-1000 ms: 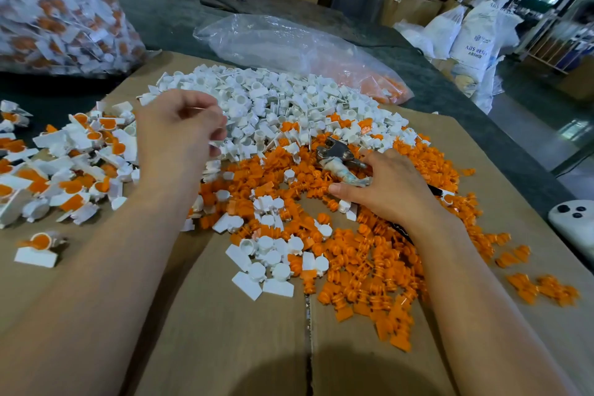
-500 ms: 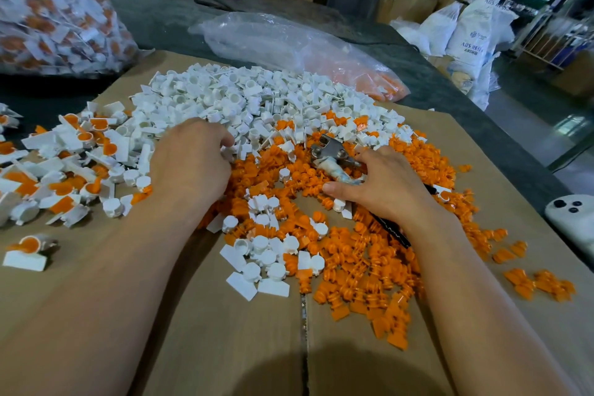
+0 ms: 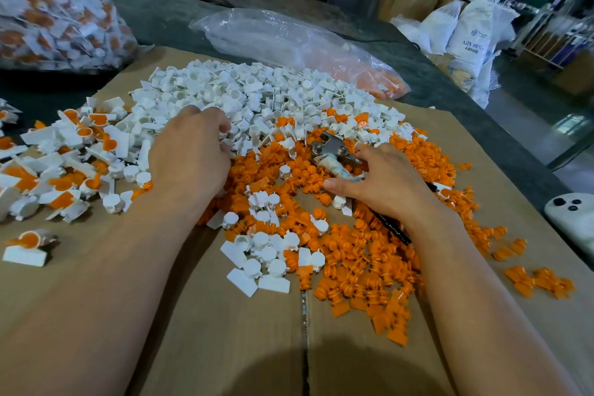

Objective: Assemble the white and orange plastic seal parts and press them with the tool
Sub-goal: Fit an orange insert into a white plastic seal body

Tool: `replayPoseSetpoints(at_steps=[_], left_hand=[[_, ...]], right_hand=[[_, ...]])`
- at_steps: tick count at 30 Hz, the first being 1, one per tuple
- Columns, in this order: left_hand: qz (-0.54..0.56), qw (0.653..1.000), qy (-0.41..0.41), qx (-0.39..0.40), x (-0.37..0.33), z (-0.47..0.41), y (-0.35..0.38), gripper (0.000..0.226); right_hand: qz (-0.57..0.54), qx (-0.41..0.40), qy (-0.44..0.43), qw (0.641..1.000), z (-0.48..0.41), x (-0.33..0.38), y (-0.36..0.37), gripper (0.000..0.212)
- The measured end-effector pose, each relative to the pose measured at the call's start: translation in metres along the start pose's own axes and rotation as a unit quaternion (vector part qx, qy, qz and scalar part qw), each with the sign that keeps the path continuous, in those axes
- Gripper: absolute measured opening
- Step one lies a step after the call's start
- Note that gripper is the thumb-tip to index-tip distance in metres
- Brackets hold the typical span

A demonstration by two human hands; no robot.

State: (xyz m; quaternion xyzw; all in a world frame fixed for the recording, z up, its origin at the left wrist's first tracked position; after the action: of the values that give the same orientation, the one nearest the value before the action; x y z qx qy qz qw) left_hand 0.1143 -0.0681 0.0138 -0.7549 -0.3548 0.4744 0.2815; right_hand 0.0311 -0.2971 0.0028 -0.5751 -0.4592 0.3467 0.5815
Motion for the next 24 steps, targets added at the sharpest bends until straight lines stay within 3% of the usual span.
replayPoseSetpoints(at_steps=[6,12,19,24], left_hand=[[-0.048,0.996,0.018,0.073,-0.003,0.0,0.013,0.021],[-0.024,0.998,0.005,0.055,-0.003,0.0,0.007,0.021],[0.033,0.999,0.01,-0.008,-0.006,0.0,-0.006,0.027],[0.118,0.992,0.012,-0.049,-0.01,0.002,-0.016,0.02]], right_hand=[[-0.018,-0.012,0.003,1.0,0.001,-0.001,-0.007,0.085],[-0.045,-0.059,-0.007,0.997,0.004,0.002,-0.021,0.07],[-0.176,-0.203,-0.067,0.961,0.017,0.021,-0.053,0.035],[-0.196,-0.139,-0.177,0.955,0.029,0.056,-0.043,0.021]])
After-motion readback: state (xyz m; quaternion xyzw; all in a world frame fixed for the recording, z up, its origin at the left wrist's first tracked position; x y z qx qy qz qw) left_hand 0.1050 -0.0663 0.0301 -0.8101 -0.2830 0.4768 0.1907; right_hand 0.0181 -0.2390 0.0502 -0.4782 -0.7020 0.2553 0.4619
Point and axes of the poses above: each hand's wrist, its own z-axis away from the middle knuckle, its own y-axis out of the palm, x = y × z, the point moved 8 cm from there along -z, towards the middle knuckle, and after that the axes turned 4 degrees about -x, right-handed, at the moved point
